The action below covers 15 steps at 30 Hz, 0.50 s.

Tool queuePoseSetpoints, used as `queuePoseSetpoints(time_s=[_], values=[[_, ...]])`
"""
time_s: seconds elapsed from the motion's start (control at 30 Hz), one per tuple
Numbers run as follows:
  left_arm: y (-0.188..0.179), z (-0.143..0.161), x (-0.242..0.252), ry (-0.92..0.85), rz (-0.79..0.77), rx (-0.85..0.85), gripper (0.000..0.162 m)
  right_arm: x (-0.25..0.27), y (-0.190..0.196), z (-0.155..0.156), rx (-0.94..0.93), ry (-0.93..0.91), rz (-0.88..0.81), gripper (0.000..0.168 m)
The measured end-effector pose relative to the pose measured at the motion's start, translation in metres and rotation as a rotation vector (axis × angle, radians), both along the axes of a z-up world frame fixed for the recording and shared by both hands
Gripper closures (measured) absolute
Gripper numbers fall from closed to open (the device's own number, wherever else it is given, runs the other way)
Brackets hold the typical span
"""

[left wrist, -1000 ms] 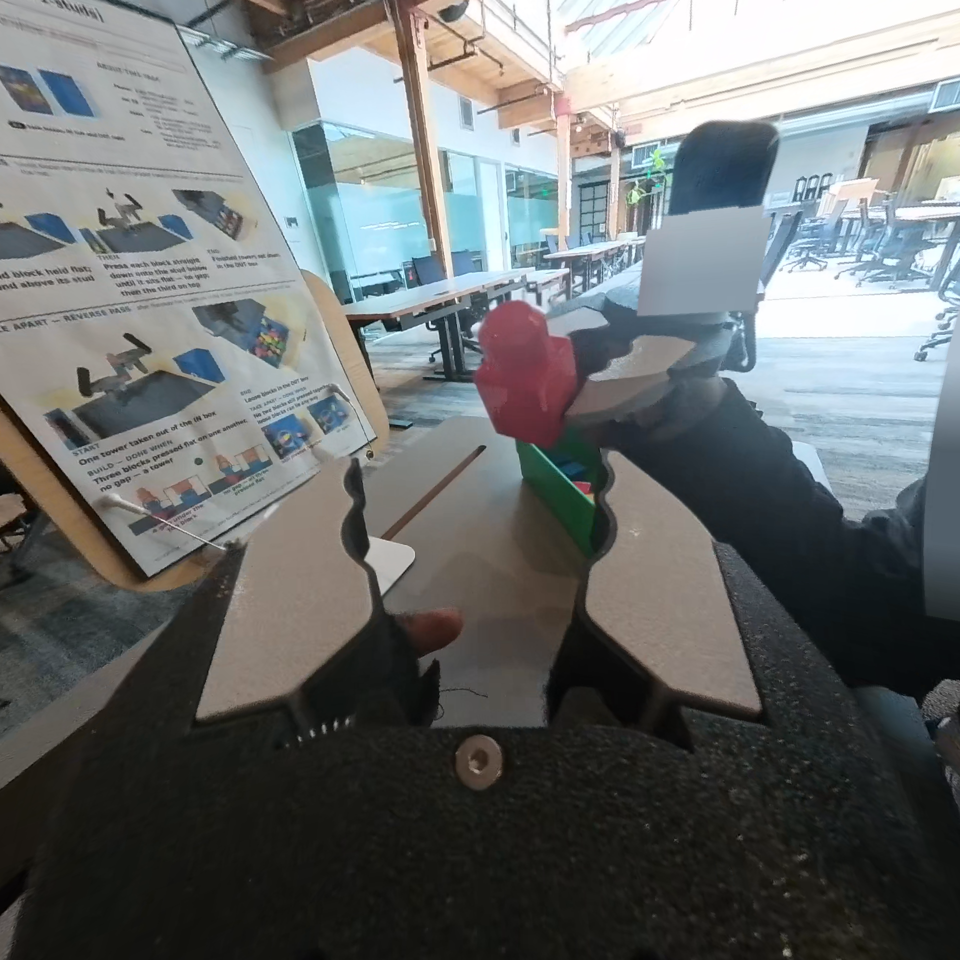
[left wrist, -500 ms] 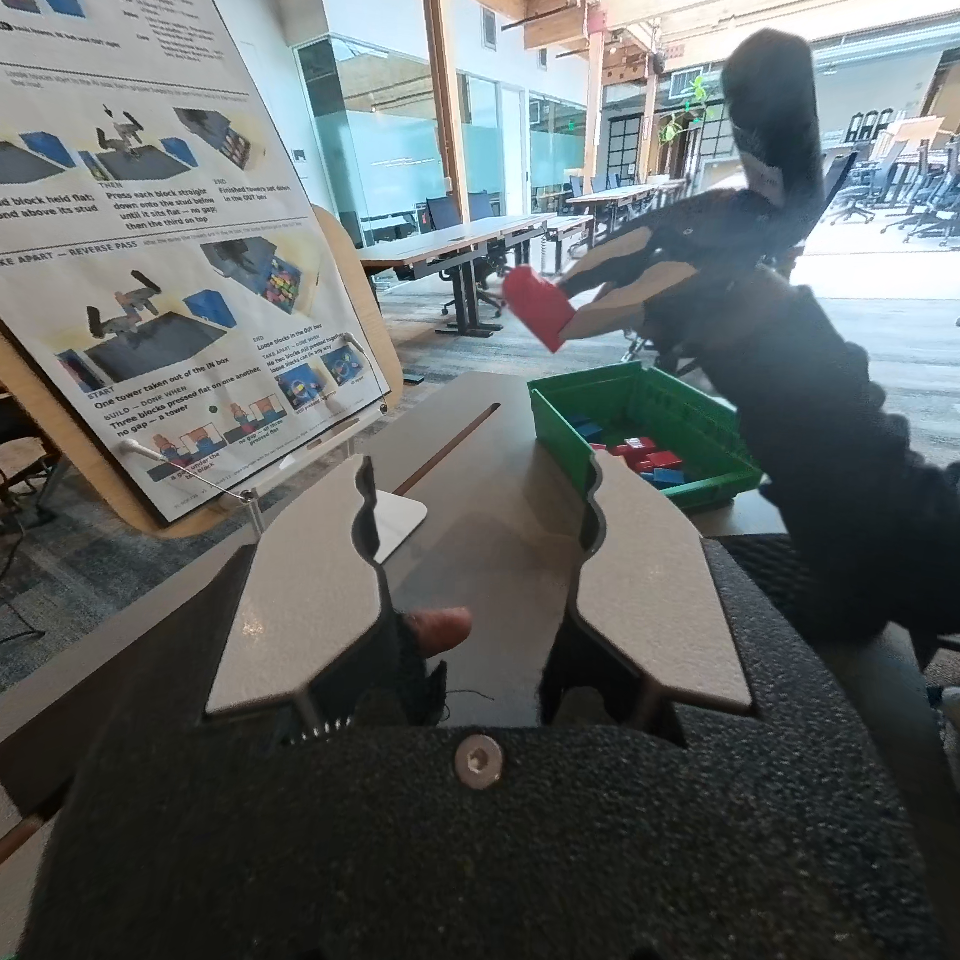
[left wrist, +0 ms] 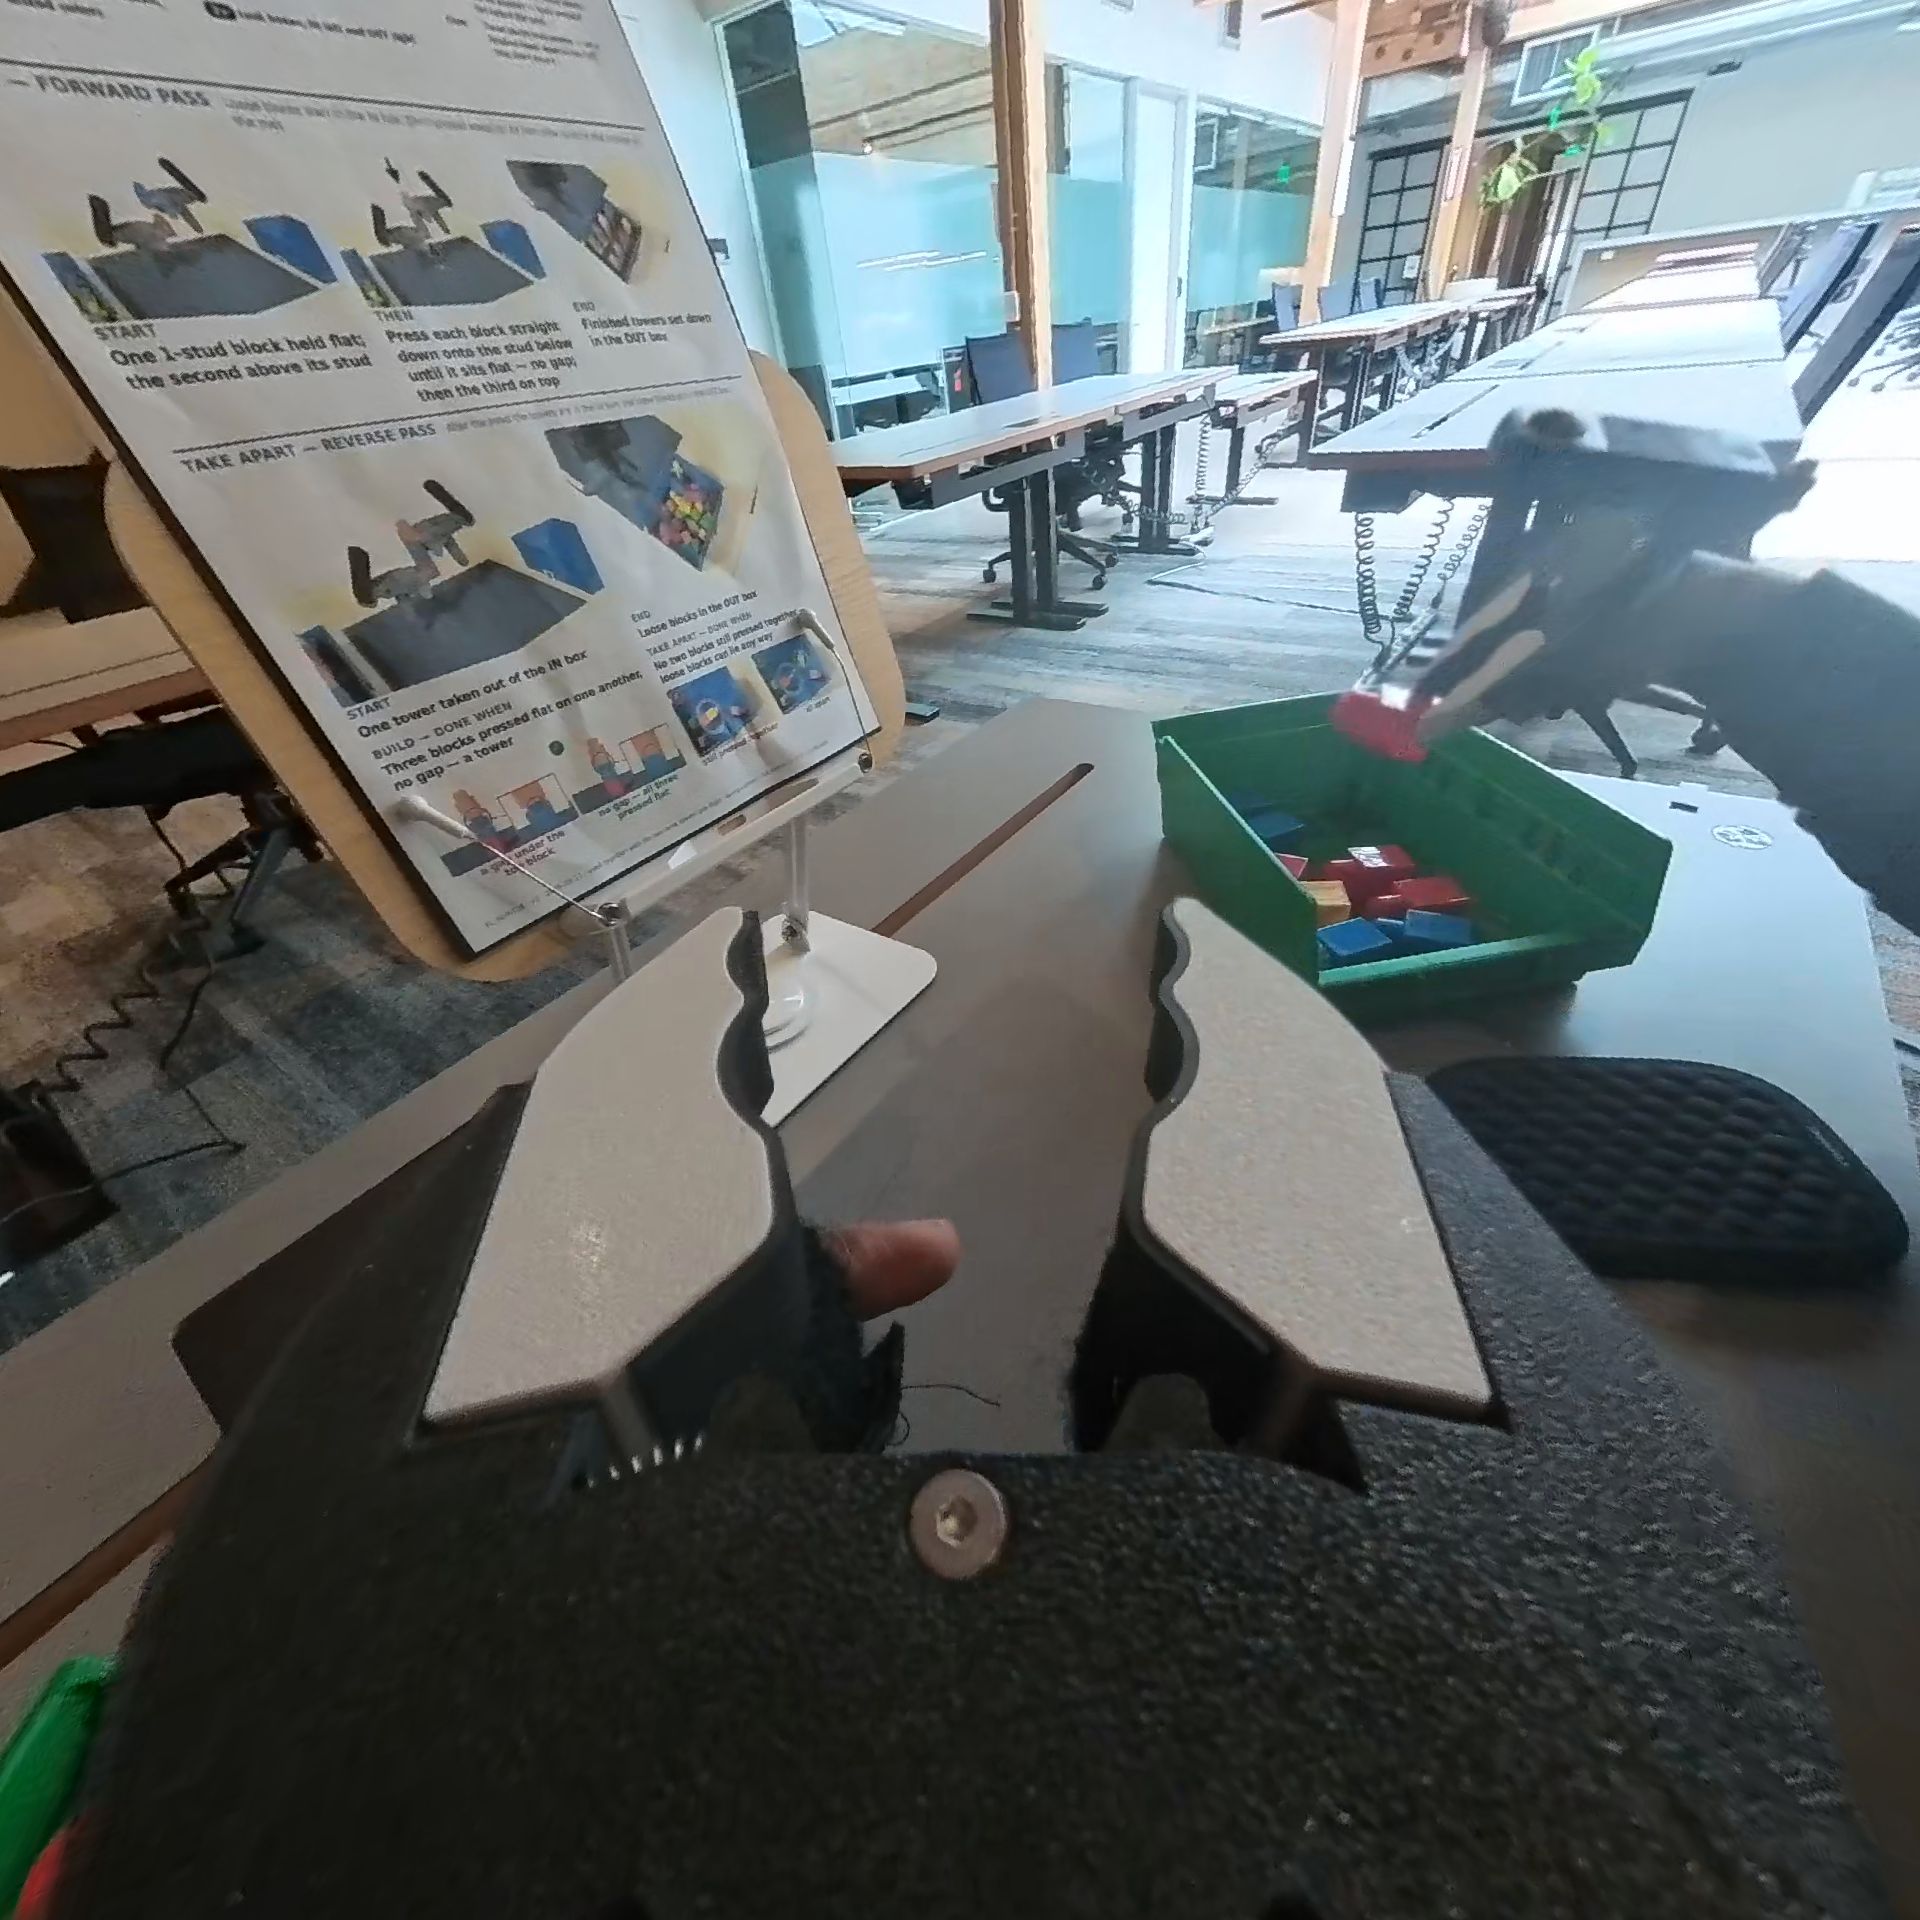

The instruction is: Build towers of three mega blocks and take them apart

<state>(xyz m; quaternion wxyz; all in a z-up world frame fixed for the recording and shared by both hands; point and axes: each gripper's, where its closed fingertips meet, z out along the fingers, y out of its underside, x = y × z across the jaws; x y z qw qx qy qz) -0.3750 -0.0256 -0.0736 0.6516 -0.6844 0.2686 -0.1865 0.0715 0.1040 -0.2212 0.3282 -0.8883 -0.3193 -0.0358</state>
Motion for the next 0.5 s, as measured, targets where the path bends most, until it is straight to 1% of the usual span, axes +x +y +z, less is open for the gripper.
queuePoseSetpoints(time_s=[0.1, 0.2, 0.27, 0.33, 0.37, 0.43, 0.5], values=[[0.0, 0.0, 0.001, -0.003, -0.006, 0.0, 0.092, 0.019, -0.003, -0.021, -0.07, -0.069, -0.044, 0.133], [0.0, 0.0, 0.003, 0.0, -0.01, -0.001, 0.092, 0.021, 0.003, -0.038, -0.144, -0.143, -0.031, 0.133], [-0.001, 0.0, 0.003, 0.008, -0.009, -0.001, 0.092, 0.029, 0.004, -0.055, -0.254, -0.269, -0.025, 0.133], [-0.002, 0.0, 0.004, 0.012, -0.011, 0.001, 0.092, 0.047, 0.008, -0.067, -0.338, -0.44, -0.037, 0.133], [-0.002, 0.0, 0.004, 0.012, -0.012, 0.003, 0.092, 0.051, 0.009, -0.073, -0.382, -0.484, -0.035, 0.133], [-0.003, 0.001, 0.003, 0.01, -0.013, 0.006, 0.092, 0.053, 0.012, -0.083, -0.445, -0.506, -0.024, 0.133], [-0.002, 0.001, 0.001, 0.006, -0.011, 0.004, 0.092, 0.052, 0.018, -0.09, -0.461, -0.514, -0.017, 0.133]])
